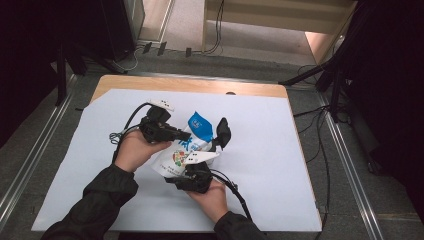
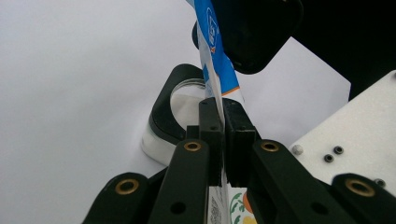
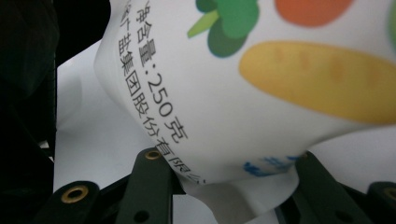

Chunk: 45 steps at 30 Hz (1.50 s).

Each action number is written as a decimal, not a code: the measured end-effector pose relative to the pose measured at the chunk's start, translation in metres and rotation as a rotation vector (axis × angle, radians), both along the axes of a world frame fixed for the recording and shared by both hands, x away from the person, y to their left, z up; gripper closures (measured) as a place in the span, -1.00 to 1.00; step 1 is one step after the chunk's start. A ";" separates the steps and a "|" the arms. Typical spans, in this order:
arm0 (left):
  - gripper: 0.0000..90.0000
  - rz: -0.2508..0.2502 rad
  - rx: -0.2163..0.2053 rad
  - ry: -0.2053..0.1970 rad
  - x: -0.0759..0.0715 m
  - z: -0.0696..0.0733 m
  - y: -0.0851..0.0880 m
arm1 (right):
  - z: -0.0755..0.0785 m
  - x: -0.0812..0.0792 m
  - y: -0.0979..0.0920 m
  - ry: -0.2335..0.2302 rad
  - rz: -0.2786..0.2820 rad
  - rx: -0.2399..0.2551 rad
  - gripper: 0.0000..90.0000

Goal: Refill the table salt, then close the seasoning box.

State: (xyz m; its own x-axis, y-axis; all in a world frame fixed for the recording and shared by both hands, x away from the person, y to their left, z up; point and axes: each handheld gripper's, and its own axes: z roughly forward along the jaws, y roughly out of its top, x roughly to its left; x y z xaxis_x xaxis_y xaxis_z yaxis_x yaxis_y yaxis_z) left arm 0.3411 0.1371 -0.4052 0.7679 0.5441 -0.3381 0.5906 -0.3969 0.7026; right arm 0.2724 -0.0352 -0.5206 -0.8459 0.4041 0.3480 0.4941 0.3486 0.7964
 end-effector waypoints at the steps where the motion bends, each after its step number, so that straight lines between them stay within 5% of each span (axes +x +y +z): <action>1: 0.99 0.001 -0.008 -0.002 -0.001 0.001 0.001 | 0.000 0.000 0.000 0.001 -0.003 0.002 0.53; 17: 0.99 0.012 -0.048 -0.050 -0.017 0.022 0.030 | 0.007 0.001 0.000 0.017 -0.047 0.054 0.55; 21: 0.99 0.013 -0.064 -0.059 -0.022 0.027 0.038 | 0.009 0.002 0.002 0.070 -0.056 0.099 0.54; 38: 1.00 -0.011 -0.046 -0.073 -0.034 0.035 0.062 | 0.010 0.003 0.007 0.076 -0.062 0.084 0.54; 45: 1.00 -0.029 -0.123 -0.067 -0.038 0.041 0.071 | 0.012 0.003 0.008 0.074 -0.048 0.081 0.52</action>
